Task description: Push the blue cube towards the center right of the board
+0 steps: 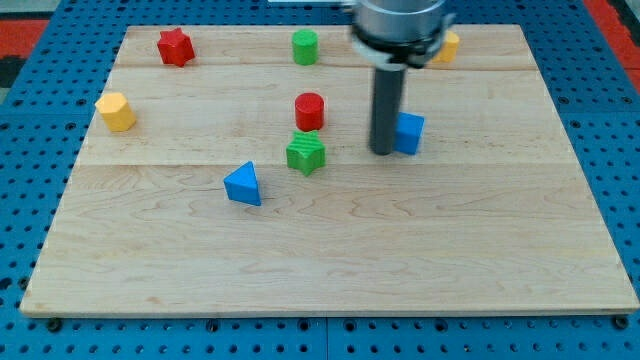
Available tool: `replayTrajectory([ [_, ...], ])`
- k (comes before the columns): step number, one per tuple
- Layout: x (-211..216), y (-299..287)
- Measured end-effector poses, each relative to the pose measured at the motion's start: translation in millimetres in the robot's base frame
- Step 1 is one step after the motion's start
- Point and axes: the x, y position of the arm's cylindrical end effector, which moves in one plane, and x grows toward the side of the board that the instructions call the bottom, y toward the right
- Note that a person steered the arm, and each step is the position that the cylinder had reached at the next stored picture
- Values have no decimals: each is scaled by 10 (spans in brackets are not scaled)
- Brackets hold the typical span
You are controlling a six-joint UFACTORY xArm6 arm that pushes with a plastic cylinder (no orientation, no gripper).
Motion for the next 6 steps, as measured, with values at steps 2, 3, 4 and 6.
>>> replayTrajectory([
  [2,-326,-270],
  [3,-265,329],
  [4,-240,395],
  [6,-549,-75],
])
